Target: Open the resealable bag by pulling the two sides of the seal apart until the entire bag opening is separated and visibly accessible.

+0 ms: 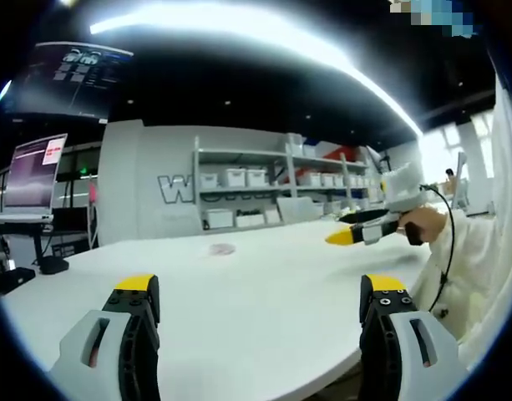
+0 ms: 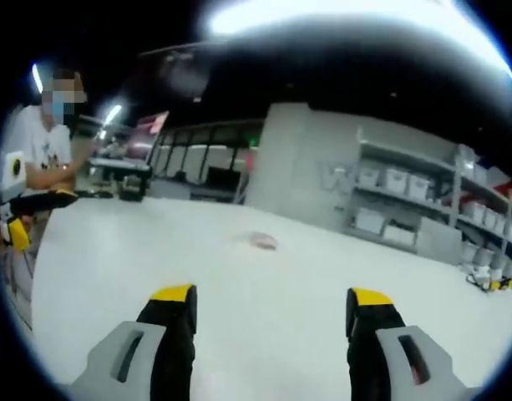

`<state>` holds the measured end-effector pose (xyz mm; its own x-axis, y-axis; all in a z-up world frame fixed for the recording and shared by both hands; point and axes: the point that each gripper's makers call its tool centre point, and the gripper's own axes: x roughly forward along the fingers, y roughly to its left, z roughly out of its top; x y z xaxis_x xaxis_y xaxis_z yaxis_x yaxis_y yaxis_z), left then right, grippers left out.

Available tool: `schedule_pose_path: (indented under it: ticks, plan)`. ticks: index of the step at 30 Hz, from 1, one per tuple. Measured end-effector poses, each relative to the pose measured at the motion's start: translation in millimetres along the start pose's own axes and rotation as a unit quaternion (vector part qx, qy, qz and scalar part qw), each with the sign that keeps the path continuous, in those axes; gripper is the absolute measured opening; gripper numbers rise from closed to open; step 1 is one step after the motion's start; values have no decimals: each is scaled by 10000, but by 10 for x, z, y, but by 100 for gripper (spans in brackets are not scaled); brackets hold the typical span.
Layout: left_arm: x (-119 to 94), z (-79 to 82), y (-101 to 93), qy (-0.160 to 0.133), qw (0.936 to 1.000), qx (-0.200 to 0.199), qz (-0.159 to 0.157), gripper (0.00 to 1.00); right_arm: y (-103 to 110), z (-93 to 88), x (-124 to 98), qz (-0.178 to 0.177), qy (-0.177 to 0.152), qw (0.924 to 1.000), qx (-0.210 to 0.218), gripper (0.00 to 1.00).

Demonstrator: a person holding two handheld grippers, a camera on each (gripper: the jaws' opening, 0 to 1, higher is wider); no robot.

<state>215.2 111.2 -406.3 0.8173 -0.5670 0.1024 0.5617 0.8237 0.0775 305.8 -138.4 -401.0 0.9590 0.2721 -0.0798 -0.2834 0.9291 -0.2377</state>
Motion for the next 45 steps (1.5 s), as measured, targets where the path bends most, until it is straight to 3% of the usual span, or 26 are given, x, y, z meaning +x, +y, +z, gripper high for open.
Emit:
schedule_pose_path:
  ticks: [10, 15, 33, 37, 45]
  plan:
    - [7, 18, -37, -19, 10000, -50, -65, 99, -85, 16, -125, -412, -126, 9990, 153, 70]
    - [-11, 34, -41, -17, 10000, -37, -73, 98, -64, -10, -174, -503, -71, 9986, 121, 78]
    - [-49, 7, -8, -21, 9999, -143, -54, 98, 49, -98, -183, -689, 101, 9976, 57, 74]
    - [-36, 1, 6, -44, 9998, -205, -38, 98, 42, -100, -190, -919, 126, 9955, -184, 73]
    - [-21, -4, 35, -71, 9997, -240, -19, 98, 17, -73, -257, -1105, 36, 9939, -48, 72]
